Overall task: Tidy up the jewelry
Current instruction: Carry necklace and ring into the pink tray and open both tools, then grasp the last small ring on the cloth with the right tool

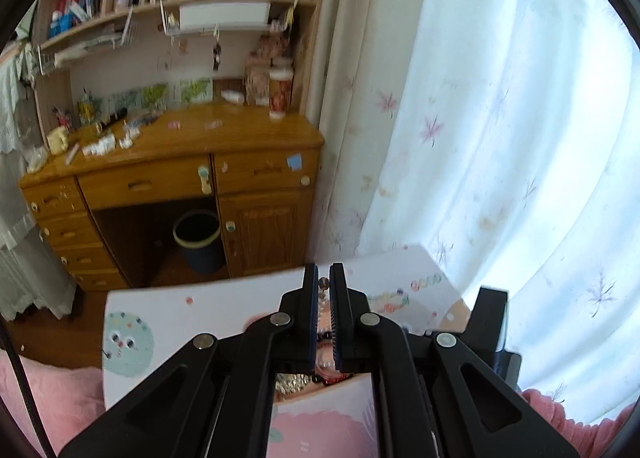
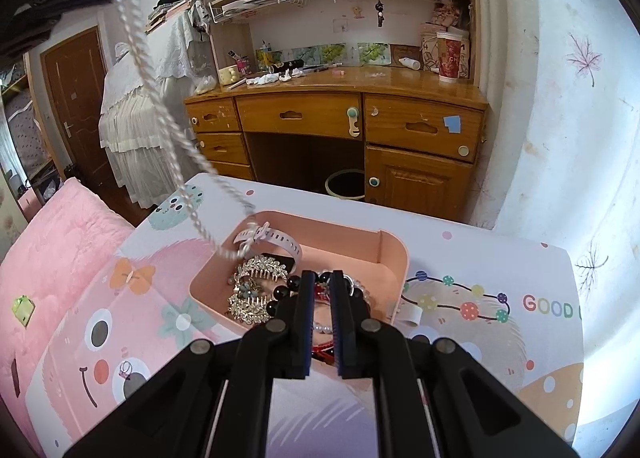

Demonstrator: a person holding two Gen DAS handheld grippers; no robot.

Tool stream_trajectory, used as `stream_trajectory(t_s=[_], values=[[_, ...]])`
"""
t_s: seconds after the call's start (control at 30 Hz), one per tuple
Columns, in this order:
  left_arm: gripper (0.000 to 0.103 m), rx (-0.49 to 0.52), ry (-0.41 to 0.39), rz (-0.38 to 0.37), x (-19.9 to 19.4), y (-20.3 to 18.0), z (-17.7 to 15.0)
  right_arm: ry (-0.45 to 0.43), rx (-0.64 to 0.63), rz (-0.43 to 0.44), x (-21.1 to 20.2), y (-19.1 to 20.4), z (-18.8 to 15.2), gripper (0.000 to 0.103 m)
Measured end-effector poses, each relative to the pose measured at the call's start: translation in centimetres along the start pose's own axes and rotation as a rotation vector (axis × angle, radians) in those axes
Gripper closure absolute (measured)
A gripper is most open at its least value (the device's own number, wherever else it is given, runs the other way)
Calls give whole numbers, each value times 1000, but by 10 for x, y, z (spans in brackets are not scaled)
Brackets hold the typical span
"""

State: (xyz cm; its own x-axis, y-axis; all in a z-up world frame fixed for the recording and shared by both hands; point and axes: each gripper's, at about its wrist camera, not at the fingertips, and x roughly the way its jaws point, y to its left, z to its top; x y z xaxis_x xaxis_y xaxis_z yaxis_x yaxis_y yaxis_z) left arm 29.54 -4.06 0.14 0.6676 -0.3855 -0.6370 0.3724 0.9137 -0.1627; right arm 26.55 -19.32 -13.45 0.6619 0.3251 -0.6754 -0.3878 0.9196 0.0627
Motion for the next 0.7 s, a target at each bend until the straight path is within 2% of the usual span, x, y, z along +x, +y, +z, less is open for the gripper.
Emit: stream_trajectory(t_s=[0.07,0.1,0.13,0.17,0.2,0.23,0.27,0.3,0.37,0.47,0.63,0.7], values=[[99,-18,40,11,18,4,-12,2,8,3,3,-1,-3,95],[90,-37,72,15,29,7,-19,12,13,4,6,-2,-5,94],[82,-58,106,25,39,11,-27,26,18,0,9,-2,-7,87],[66,-82,148,49,48,16,-35,44,25,-11,13,-3,-9,68],[60,-103,184,70,55,19,-40,66,33,-29,17,-3,-12,58],[60,-129,217,83,61,25,-46,72,34,-39,18,-3,-15,49],[57,-146,231,89,64,28,-51,66,32,-39,16,-2,-16,49],[41,-163,243,96,65,33,-57,62,31,-39,14,-1,-18,49],[20,-190,267,131,65,41,-67,64,39,-43,11,0,-20,43],[19,-221,296,164,60,55,-85,76,72,-48,9,1,-22,35],[18,-295,355,234,50,85,-120,139,180,-20,11,11,-30,34],[18,-315,393,257,47,97,-138,185,262,2,13,18,-36,33]])
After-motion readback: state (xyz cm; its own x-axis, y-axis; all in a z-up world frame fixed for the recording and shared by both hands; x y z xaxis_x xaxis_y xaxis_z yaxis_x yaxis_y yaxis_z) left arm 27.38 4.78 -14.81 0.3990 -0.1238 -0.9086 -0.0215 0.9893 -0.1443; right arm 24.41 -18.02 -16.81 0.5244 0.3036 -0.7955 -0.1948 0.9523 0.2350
